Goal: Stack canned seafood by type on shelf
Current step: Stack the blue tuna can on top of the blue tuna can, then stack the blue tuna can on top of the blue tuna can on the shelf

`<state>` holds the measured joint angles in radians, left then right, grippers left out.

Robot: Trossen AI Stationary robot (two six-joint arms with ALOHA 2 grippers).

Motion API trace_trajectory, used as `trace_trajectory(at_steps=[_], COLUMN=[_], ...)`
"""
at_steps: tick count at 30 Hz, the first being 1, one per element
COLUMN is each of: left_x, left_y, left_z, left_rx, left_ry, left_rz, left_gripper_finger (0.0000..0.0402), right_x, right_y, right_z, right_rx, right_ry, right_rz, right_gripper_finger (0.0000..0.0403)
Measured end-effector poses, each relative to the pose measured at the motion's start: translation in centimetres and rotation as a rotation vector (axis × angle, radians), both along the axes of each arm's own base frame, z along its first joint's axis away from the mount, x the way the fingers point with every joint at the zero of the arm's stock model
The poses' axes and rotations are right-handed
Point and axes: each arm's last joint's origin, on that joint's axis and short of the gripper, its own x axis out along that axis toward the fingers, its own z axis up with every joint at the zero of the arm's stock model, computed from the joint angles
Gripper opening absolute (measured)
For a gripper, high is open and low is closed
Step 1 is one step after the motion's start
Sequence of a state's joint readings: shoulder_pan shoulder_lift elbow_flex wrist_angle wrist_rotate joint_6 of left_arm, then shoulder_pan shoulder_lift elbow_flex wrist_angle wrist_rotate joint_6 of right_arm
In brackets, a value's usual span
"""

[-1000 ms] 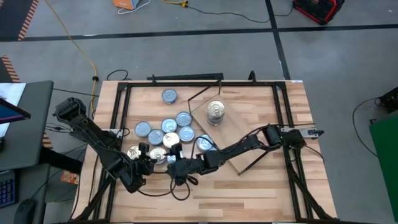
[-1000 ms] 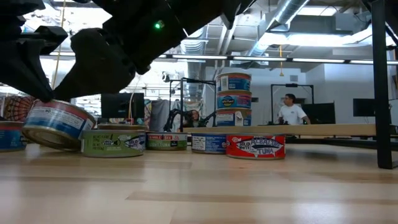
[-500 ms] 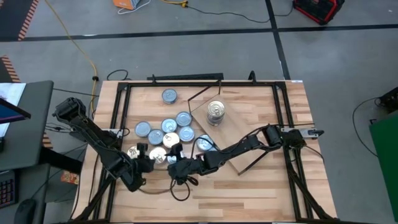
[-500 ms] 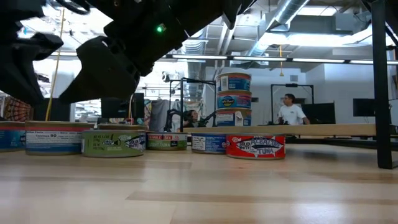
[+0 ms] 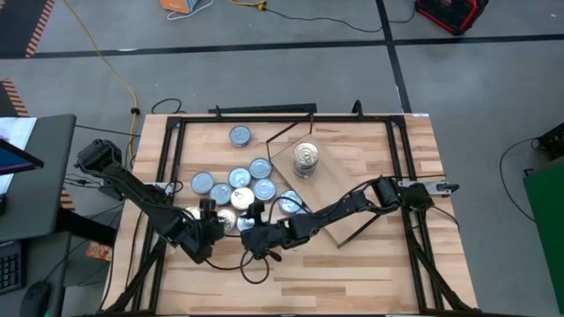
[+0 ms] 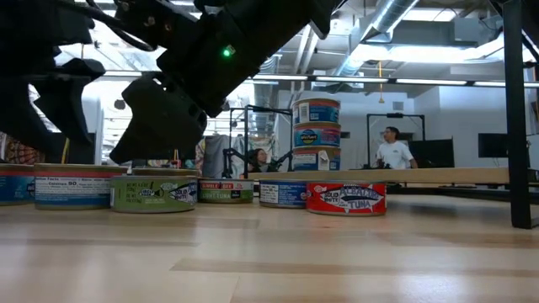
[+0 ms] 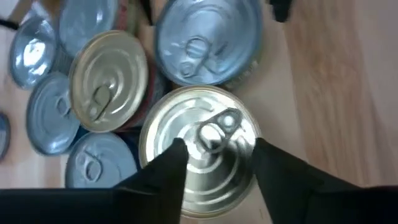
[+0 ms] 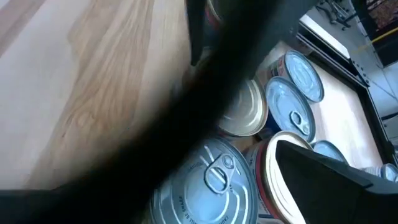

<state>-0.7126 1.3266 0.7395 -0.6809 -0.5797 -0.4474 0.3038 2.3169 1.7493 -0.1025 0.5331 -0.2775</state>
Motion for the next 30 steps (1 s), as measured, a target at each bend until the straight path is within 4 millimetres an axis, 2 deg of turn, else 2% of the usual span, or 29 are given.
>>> trace_trajectory(at_steps=[4, 10, 16, 22, 28, 30], left_x=[-0.2, 0.0, 0.4, -0.3, -0.4, -0.6], left_y=[-0.5, -1.3, -1.7, -2.3, -2.4, -2.6], left_z=[-0.2, -2.4, -4.1, -4.1, -4.2, -4.2], left_rx=[0.050, 0.156, 0.206, 0.220, 0.194, 0.192], left_ry=[0.004, 0.078, 0.111, 0.061, 0.067, 0.067], left_rz=[-0.051, -0.091, -0.058, -0.040, -0.028, -0.035], left_gripper_finger=[0.0186, 0.0150, 0.0117, 0.0078, 0.0014, 0.0006], right_x=[0.0, 0.0, 0.0, 0.0, 0.0, 0.0], right_y=[0.0, 0.0, 0.0, 0.0, -0.1, -0.1], right_z=[0.0, 0.1, 0.0, 0.0, 0.1, 0.1], right_rx=[-0.010, -0.009, 0.000, 0.005, 0.006, 0.022], right_ry=[-0.001, -0.008, -0.009, -0.011, -0.014, -0.020], right_rz=[-0.013, -0.014, -0.021, -0.024, -0.024, -0.036], right_gripper_finger=[0.0361, 0.0361, 0.0361, 0.0360, 0.0360, 0.0360])
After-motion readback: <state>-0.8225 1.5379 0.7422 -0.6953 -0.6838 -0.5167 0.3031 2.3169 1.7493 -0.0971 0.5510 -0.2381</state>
